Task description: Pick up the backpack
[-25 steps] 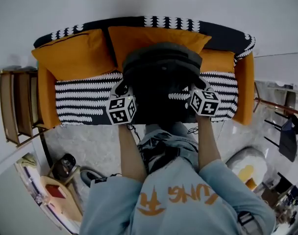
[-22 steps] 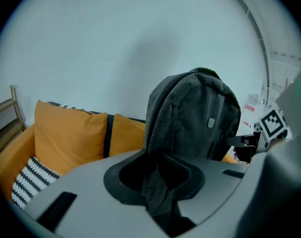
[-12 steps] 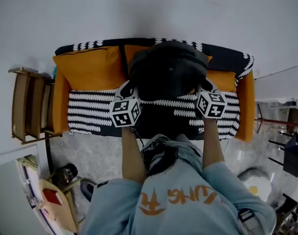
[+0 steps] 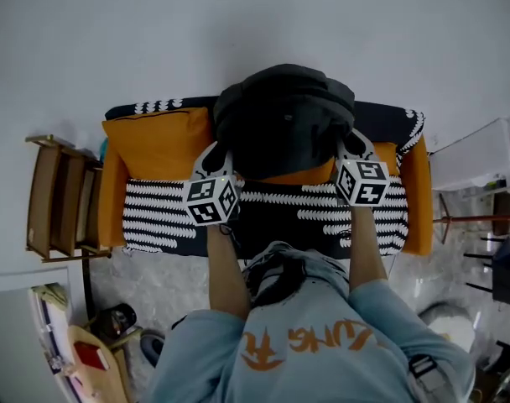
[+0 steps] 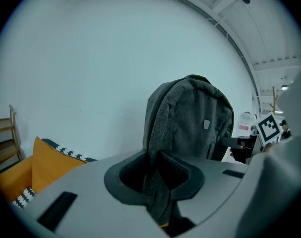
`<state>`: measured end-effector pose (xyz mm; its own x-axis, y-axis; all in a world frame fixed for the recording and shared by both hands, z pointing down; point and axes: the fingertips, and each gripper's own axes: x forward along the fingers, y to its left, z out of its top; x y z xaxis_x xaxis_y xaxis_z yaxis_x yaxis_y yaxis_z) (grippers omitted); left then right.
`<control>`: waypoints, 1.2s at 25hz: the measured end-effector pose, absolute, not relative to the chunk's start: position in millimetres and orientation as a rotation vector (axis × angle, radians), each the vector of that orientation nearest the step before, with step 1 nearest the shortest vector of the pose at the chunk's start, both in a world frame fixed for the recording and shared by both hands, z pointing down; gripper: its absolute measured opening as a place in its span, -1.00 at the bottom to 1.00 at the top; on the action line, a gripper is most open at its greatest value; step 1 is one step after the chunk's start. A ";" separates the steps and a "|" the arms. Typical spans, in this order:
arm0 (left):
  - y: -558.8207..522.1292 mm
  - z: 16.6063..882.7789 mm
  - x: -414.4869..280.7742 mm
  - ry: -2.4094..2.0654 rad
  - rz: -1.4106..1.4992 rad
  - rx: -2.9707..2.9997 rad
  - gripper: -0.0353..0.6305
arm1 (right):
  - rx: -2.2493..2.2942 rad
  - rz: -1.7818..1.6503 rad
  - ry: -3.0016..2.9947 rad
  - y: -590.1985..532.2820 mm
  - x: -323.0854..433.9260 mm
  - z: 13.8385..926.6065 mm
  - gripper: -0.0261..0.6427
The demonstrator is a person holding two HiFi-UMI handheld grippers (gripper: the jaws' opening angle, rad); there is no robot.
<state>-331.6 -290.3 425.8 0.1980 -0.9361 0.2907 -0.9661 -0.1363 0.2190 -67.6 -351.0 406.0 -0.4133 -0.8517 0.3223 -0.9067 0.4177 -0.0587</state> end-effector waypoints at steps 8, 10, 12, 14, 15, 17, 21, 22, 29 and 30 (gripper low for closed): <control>-294.6 370.7 -318.1 -1.852 0.032 2.190 -0.66 | 1.568 0.147 -2.481 -352.8 -53.8 348.3 -0.81; -296.6 356.9 -315.4 -1.872 0.008 2.205 -0.66 | 1.573 0.088 -2.490 -353.7 -51.2 334.7 -0.81; -296.8 344.4 -313.1 -1.887 -0.014 2.224 -0.66 | 1.576 0.039 -2.505 -353.2 -49.4 321.8 -0.81; -297.0 330.6 -310.4 -1.903 -0.040 2.245 -0.66 | 1.583 0.001 -2.523 -353.5 -46.7 308.8 -0.81; -297.6 323.4 -308.8 -1.913 -0.055 2.254 -0.66 | 1.587 -0.015 -2.533 -354.0 -44.8 302.2 -0.81; -298.5 309.8 -305.2 -1.933 -0.085 2.268 -0.66 | 1.597 -0.042 -2.550 -354.3 -40.7 290.2 -0.81; -301.6 285.9 -297.7 -1.959 -0.125 2.294 -0.66 | 1.617 -0.117 -2.562 -355.8 -33.1 268.0 -0.81; -303.2 281.3 -295.7 -1.960 -0.133 2.301 -0.66 | 1.624 -0.130 -2.566 -356.8 -31.3 263.0 -0.81; -312.9 262.8 -280.0 -1.965 -0.169 2.338 -0.67 | 1.667 -0.147 -2.604 -363.6 -15.1 248.0 -0.81; -314.2 261.5 -276.5 -1.966 -0.175 2.343 -0.67 | 1.670 -0.147 -2.608 -364.5 -11.7 247.1 -0.81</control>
